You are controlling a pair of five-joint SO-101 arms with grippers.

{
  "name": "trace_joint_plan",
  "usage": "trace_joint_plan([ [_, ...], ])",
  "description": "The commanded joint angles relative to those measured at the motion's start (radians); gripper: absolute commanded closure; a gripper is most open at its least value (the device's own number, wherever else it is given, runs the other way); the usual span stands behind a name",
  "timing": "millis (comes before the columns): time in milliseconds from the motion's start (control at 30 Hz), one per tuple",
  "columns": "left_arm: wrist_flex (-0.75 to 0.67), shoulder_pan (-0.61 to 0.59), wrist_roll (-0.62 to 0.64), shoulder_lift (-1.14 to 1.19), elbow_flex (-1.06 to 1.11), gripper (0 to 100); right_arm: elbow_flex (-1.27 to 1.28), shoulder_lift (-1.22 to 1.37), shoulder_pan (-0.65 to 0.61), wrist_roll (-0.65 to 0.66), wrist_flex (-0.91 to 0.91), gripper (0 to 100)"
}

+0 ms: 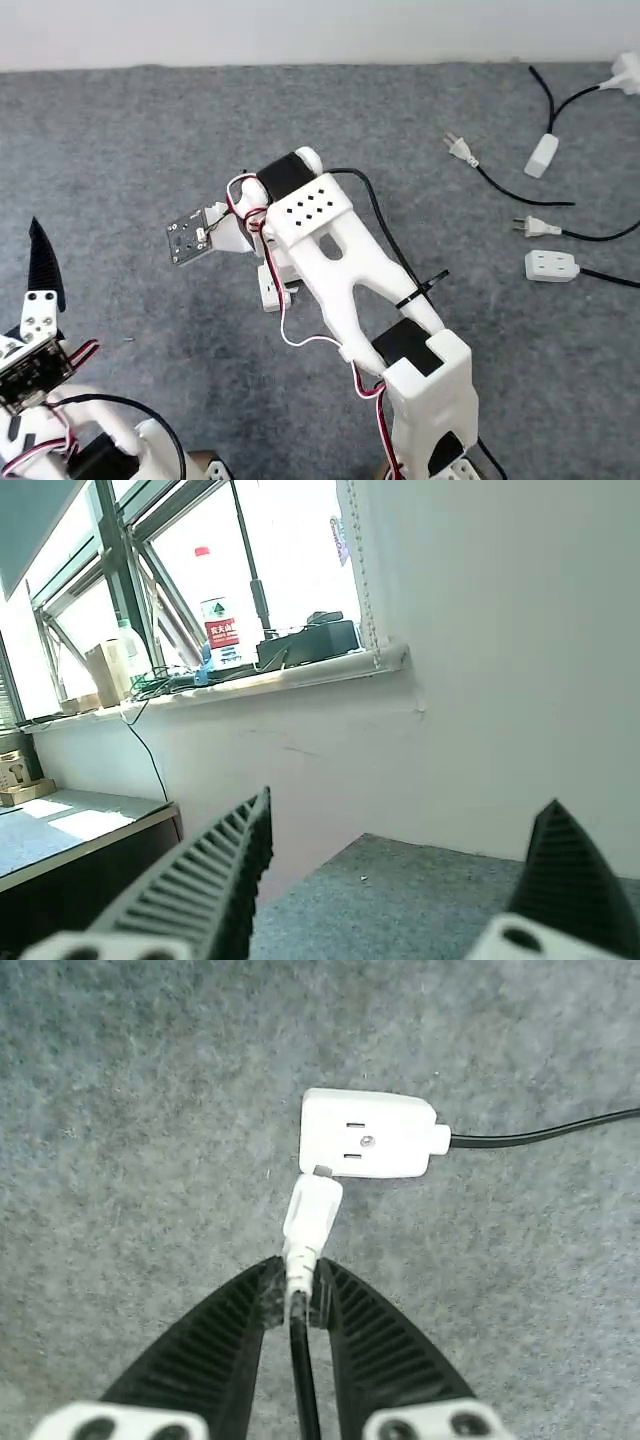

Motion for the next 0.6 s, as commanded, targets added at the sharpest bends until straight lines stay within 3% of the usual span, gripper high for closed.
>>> trace_joint_plan([
  [0, -0.031, -0.006, -0.006, -0.012, -0.048, 60, -0.057, -0.007, 0.012, 0.041, 0.004, 99.1],
  [267, -0.029, -0.006, -0.006, -0.012, -0.045, 60, -0.061, 0.030, 0.001, 0.063, -0.131, 99.1],
  [567, -0.029, -0.006, -0.006, -0.012, -0.044, 60, -0.249, 0.183, -0.007, 0.063, -0.022, 99.1],
])
